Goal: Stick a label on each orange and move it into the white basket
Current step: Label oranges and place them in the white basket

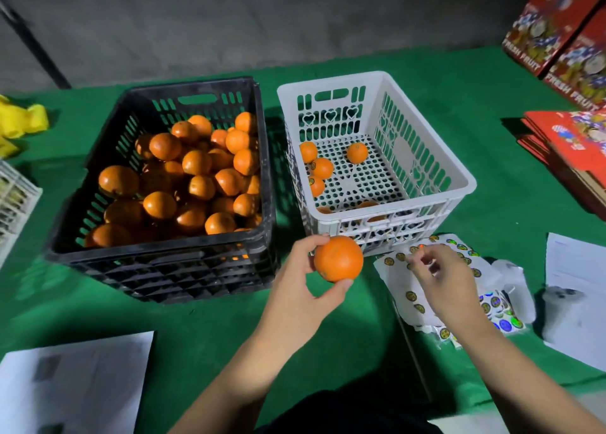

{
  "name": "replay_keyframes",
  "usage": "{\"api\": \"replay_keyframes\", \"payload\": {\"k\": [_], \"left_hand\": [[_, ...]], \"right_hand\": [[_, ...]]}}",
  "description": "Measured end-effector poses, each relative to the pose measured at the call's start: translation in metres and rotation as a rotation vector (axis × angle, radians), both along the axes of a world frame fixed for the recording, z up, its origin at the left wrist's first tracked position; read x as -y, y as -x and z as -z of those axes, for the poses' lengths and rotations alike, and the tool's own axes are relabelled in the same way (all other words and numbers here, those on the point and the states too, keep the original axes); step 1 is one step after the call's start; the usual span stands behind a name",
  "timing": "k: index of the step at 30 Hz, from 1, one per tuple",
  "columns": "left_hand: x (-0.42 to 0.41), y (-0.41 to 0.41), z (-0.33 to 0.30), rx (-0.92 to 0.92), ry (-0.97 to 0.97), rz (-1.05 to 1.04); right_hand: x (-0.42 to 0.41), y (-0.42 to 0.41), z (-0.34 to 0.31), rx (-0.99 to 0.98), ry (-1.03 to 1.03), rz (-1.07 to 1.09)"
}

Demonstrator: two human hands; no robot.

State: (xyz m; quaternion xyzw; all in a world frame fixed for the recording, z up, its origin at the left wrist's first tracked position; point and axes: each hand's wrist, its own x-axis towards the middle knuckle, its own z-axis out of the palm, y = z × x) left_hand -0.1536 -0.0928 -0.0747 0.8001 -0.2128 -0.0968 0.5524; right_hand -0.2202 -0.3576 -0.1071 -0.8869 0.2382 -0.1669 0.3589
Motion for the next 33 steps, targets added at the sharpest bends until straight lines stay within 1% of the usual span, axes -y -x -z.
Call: {"api": "replay_keyframes", "payload": {"k": [2,3,5,7,9,10,13,14,15,16,17,18,19,20,22,24,28,29,31,32,33], "left_hand": [[0.001,0.001,0.0,0.009,-0.022,-0.005],[0.001,0.002,-0.001,0.016,-0.033,-0.002],[0.001,0.003,-0.003,0.05,-0.044,0.008],[0.002,0.004,-0.006,0.079,-0.04,0.01],[0.0,0.004,-0.009,0.091,-0.031,-0.005],[-0.001,0.003,-0.01,0.091,-0.028,-0.012],[-0.005,0.005,-0.011,0.076,-0.012,-0.023],[-0.005,0.006,-0.012,0.077,0.0,-0.029],[-0.006,0.006,-0.013,0.086,0.015,-0.032],[-0.006,0.007,-0.014,0.092,0.035,-0.026],[-0.005,0.007,-0.016,0.094,0.061,-0.015],[-0.005,0.007,-0.018,0.094,0.088,-0.002],[-0.004,0.007,-0.019,0.097,0.108,0.005],[-0.004,0.006,-0.022,0.099,0.119,0.004],[-0.006,0.003,-0.026,0.1,0.129,0.003],[-0.01,-0.003,-0.031,0.098,0.117,0.006],[-0.019,-0.031,-0.052,0.153,-0.003,-0.021],[-0.023,-0.041,-0.06,0.191,-0.027,-0.018],[-0.036,-0.069,-0.068,0.296,-0.062,-0.04],[-0.044,-0.086,-0.07,0.327,-0.098,-0.076],[-0.051,-0.104,-0.072,0.336,-0.176,-0.115]], "right_hand": [[-0.031,-0.004,-0.039,0.119,-0.381,-0.149],[-0.046,-0.005,-0.056,0.137,-0.489,-0.243],[-0.067,-0.006,-0.08,0.111,-0.549,-0.412],[-0.076,-0.01,-0.09,0.063,-0.547,-0.474],[-0.079,-0.013,-0.092,0.02,-0.511,-0.456],[-0.08,-0.015,-0.091,-0.007,-0.46,-0.443],[-0.076,-0.019,-0.09,-0.135,-0.216,-0.365],[-0.073,-0.02,-0.091,-0.178,-0.203,-0.336],[-0.071,-0.021,-0.094,-0.218,-0.266,-0.327],[-0.072,-0.021,-0.097,-0.256,-0.391,-0.348],[-0.074,-0.022,-0.099,-0.282,-0.564,-0.388],[-0.077,-0.021,-0.099,-0.272,-0.749,-0.427],[-0.08,-0.021,-0.097,-0.232,-0.893,-0.451],[-0.083,-0.022,-0.096,-0.172,-0.949,-0.475],[-0.09,-0.026,-0.096,-0.067,-0.876,-0.5],[-0.096,-0.034,-0.099,-0.007,-0.787,-0.497],[-0.096,-0.062,-0.114,-0.003,-0.682,-0.568],[-0.091,-0.073,-0.119,-0.006,-0.64,-0.587],[-0.079,-0.1,-0.119,0.006,-0.508,-0.568],[-0.072,-0.114,-0.116,0.001,-0.41,-0.524],[-0.065,-0.128,-0.11,-0.024,-0.303,-0.475]]}}
